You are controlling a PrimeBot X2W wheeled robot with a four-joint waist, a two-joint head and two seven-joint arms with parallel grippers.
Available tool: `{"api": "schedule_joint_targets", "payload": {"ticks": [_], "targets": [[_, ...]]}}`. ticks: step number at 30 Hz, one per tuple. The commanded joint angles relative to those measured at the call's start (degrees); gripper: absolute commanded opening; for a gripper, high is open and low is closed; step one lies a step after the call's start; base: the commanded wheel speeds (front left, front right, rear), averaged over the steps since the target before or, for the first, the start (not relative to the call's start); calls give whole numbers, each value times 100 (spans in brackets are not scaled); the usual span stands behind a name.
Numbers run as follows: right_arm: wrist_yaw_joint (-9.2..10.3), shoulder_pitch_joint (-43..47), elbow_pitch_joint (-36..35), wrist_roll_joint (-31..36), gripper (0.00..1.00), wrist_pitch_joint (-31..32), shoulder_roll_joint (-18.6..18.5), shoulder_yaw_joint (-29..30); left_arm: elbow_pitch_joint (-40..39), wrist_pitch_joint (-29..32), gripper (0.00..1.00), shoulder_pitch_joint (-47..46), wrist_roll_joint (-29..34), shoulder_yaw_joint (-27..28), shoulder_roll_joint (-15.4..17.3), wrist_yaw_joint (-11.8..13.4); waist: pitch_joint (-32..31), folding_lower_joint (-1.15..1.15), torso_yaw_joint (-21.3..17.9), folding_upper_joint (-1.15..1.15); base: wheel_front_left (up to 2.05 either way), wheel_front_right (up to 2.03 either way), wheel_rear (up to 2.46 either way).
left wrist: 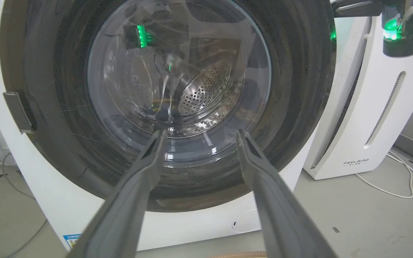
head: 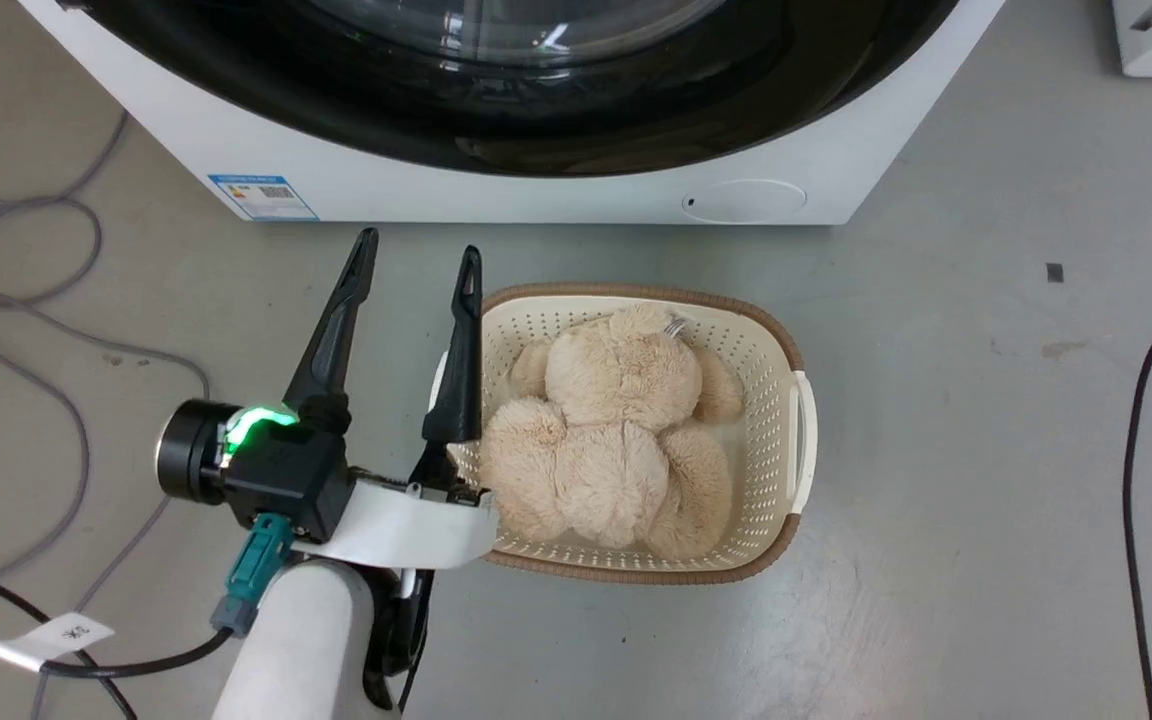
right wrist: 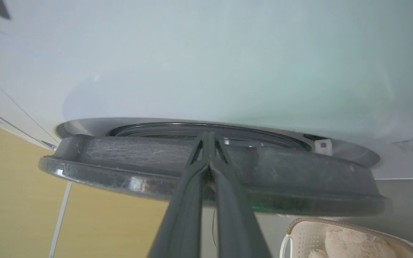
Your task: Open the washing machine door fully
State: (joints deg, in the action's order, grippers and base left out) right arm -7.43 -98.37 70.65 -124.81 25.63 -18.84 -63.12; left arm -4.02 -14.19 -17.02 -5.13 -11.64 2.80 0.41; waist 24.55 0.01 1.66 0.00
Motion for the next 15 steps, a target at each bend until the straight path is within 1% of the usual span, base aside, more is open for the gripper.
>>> {"api": "schedule_joint_targets", "payload": {"ticks": [1, 4, 15], "targets": [[-6, -305, 218, -296, 0, 111, 39, -256, -34, -61, 100, -149, -33, -39, 8, 35, 44, -1, 7, 0, 0, 0, 0], [-6, -376, 315, -345, 0, 212, 88, -481, -27, -81, 100, -181, -56, -69, 8, 52, 78, -1, 14, 0, 0, 0, 0], [-6, 160, 17, -91, 0, 525, 232, -686, 52, -81, 100, -166, -105, -99, 8, 95, -33, -1, 37, 0, 0, 0, 0]]}}
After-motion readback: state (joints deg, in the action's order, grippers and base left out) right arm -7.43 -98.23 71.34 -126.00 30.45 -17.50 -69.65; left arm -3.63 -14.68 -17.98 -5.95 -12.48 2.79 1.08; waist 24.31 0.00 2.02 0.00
